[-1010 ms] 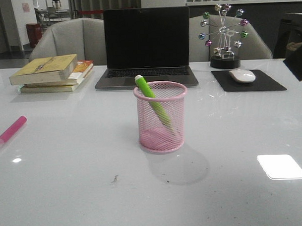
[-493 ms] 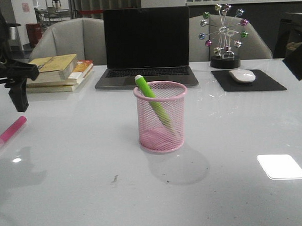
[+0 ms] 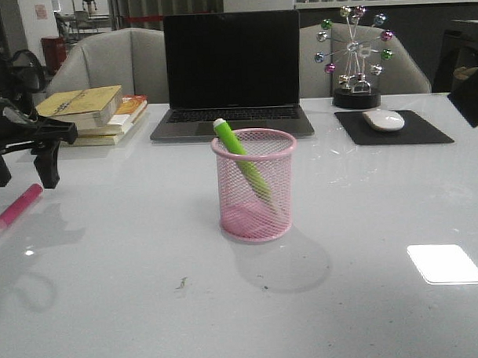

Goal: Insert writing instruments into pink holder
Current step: 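Lower the left gripper onto the pink marker and grasp it, then lift the pink marker upright with the left gripper toward the holder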

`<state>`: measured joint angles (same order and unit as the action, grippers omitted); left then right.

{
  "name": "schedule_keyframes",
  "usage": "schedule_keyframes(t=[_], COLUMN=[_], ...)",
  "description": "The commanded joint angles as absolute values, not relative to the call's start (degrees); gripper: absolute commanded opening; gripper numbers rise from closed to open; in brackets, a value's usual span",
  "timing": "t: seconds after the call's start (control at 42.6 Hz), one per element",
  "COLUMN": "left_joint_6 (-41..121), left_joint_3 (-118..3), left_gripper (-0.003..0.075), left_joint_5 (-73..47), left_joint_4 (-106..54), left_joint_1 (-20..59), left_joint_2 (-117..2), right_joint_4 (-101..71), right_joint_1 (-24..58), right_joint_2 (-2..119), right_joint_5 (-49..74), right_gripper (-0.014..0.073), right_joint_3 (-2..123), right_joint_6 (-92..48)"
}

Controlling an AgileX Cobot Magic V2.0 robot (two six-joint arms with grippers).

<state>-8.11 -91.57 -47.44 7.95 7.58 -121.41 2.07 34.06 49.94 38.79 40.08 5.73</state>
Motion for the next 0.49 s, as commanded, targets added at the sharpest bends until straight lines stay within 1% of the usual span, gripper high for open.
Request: schedule_keyframes(t=[0.0, 0.235, 0.282, 0.47], left_joint_6=[-8.7, -8.7, -8.7, -8.7], left_joint_3=[-93.7, -93.7, -93.7, -93.7], left_gripper=[0.0475, 0.047, 0.0456, 0.0352], left_joint_5=[-46.7, -46.9, -47.3, -48.6], left_joint_4=[7.4, 7.3, 7.3, 7.3], left_joint_1=[7.3, 7.3, 7.3, 7.3], left_joint_2=[-119.0, -120.1, -120.2, -121.2], right_joint_4=[2.7, 2.7, 2.7, 2.7], right_joint_1=[33.8, 33.8, 33.8, 33.8], right_joint_2=[49.3, 49.3, 49.3, 49.3], right_joint_5=[35.1, 35.1, 35.1, 35.1], right_gripper=[0.0508, 0.0508, 0.0508, 0.0508], right_joint_3=[41.6, 41.6, 41.6, 41.6], right_joint_6=[5.8, 5.8, 5.8, 5.8])
